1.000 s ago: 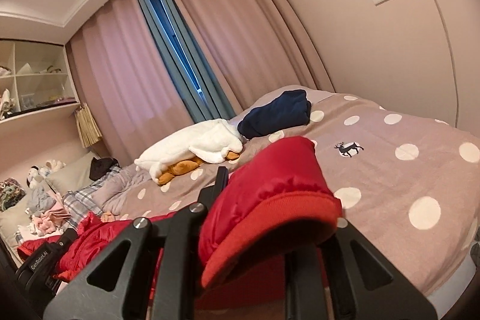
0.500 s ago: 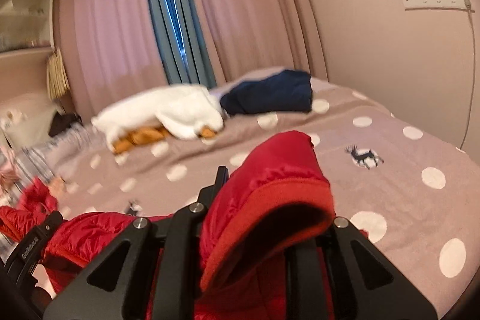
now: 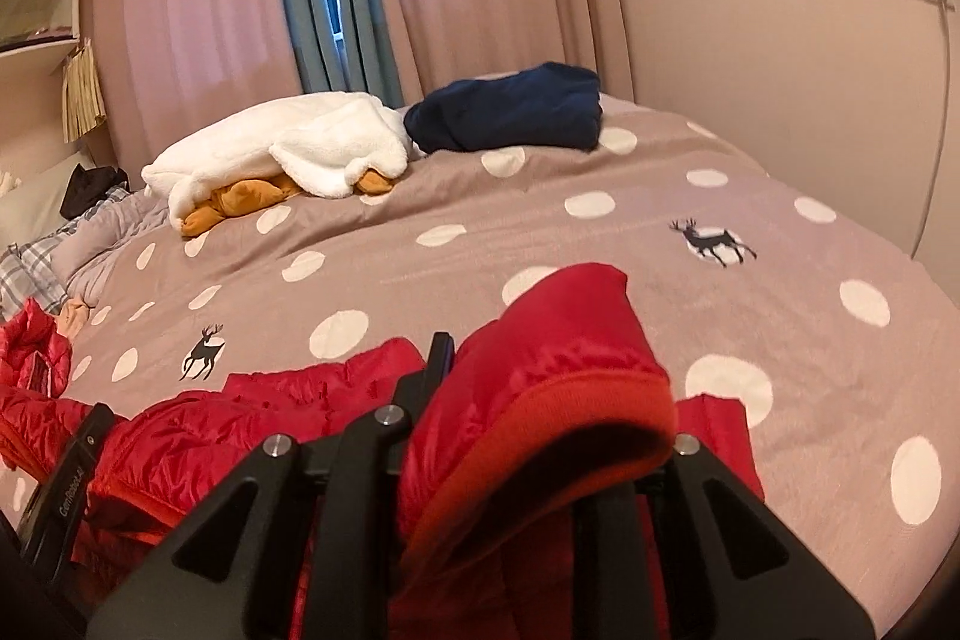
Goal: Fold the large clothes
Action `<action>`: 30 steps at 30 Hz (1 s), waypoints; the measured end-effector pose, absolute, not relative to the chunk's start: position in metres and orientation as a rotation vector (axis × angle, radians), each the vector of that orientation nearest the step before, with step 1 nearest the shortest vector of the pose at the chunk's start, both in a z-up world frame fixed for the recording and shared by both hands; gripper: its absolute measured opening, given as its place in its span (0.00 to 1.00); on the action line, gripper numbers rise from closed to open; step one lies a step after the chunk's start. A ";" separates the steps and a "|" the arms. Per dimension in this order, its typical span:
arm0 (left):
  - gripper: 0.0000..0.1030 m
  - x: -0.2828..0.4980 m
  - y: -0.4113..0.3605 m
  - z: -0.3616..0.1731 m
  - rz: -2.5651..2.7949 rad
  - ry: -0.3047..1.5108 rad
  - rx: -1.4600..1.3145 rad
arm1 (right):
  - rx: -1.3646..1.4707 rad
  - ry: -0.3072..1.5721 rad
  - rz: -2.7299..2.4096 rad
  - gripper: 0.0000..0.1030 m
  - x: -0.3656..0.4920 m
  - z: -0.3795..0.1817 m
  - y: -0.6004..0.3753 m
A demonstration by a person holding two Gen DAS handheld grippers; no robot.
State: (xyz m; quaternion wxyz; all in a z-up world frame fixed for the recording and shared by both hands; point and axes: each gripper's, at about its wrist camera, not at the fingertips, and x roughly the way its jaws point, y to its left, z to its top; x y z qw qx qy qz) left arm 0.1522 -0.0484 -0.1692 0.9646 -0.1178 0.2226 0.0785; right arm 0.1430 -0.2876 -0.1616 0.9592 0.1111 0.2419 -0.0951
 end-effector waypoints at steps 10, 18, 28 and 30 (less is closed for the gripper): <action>0.18 0.180 -0.050 -0.173 0.156 0.479 -0.250 | 0.221 0.538 -0.220 0.20 0.153 -0.172 -0.285; 0.24 0.191 -0.048 -0.180 0.164 0.510 -0.269 | 0.216 0.548 -0.217 0.21 0.155 -0.174 -0.285; 0.25 0.178 -0.047 -0.165 0.181 0.474 -0.285 | 0.272 0.528 -0.189 0.21 0.146 -0.165 -0.291; 0.25 0.172 -0.046 -0.155 0.183 0.429 -0.285 | 0.297 0.487 -0.170 0.21 0.139 -0.153 -0.292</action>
